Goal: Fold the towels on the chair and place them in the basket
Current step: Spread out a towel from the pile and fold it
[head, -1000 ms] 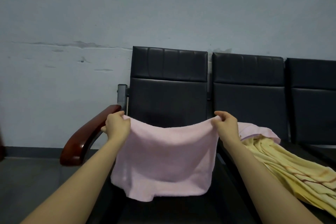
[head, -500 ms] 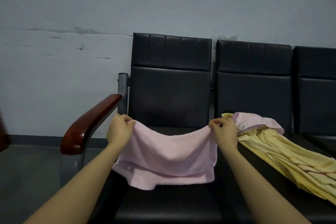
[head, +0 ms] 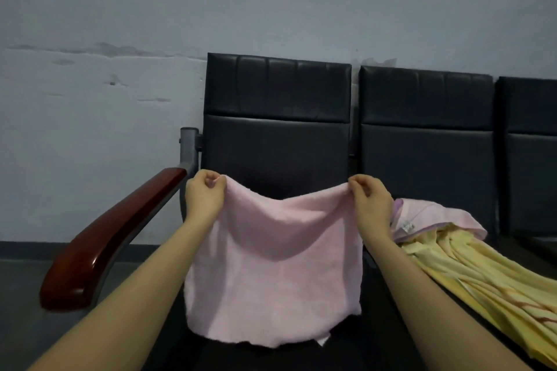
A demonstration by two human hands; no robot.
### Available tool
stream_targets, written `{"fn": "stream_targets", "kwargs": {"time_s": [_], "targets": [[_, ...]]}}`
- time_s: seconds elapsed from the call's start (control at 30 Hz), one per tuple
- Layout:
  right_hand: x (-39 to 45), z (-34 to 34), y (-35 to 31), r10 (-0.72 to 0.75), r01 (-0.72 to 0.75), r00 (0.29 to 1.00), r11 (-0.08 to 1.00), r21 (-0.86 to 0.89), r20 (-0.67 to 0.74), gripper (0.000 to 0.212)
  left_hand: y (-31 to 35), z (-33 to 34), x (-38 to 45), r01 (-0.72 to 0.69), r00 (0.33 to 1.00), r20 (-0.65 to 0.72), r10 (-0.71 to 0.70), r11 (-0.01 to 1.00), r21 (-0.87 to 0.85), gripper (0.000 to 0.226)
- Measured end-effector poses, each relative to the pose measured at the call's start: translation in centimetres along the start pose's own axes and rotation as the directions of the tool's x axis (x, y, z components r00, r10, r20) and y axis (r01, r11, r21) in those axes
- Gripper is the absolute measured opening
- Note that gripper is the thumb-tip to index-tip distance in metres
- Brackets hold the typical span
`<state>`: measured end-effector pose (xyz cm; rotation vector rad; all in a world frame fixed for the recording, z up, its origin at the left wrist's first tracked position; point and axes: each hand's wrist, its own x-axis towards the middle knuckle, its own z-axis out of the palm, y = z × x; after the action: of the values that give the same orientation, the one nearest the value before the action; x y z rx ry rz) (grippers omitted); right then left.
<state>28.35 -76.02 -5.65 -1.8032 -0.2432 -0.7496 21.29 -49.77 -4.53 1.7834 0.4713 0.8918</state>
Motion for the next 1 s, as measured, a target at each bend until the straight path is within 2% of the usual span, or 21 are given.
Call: {"fn": "stream_targets", "kwargs": {"time_s": [0.23, 0.33, 0.43, 0.67, 0.77, 0.87, 1.0], "targets": [[5.5, 0.2, -5.2, -0.074, 0.117, 0.984, 0.954, 0.276, -0.161, 0.01, 7.3, 0.8, 2.7, -0.119, 0.98, -0.187, 0.066, 0.95, -0.289, 0.003], [5.6, -0.6, -6.4, -0.111, 0.161, 0.978, 0.941, 0.299, -0.178, 0.01, 7.9, 0.1, 1.1, -0.177, 0.958, -0.269, 0.095, 0.938, -0.297, 0.004], [3.3, -1.3, -5.7, -0.117, 0.148, 0.984, 0.956, 0.252, -0.132, 0.011, 5.9, -0.7, -1.6, -0.174, 0.957, -0.271, 0.104, 0.952, -0.25, 0.007], [-5.3, -1.7, 1.9, -0.036, 0.035, 0.999, 0.999, 0.032, 0.009, 0.014, -4.0, -1.5, -7.6, -0.091, 0.979, -0.175, 0.103, 0.993, 0.074, 0.002], [-7.9, -1.6, 4.5, 0.046, -0.043, 0.997, 0.998, -0.045, 0.064, 0.015, -7.1, -1.7, -9.3, -0.068, 0.987, -0.117, 0.106, 0.954, 0.292, 0.004], [-9.4, -1.1, 6.5, 0.183, -0.168, 0.973, 0.98, -0.112, 0.142, 0.013, -9.0, -1.5, -10.0, -0.074, 0.996, -0.021, 0.09, 0.909, 0.41, 0.004], [-10.0, 0.6, 8.0, 0.234, -0.172, 0.956, 0.935, -0.31, 0.175, 0.009, -10.4, -0.3, -9.6, -0.161, 0.986, 0.13, 0.109, 0.839, 0.52, 0.02]]}}
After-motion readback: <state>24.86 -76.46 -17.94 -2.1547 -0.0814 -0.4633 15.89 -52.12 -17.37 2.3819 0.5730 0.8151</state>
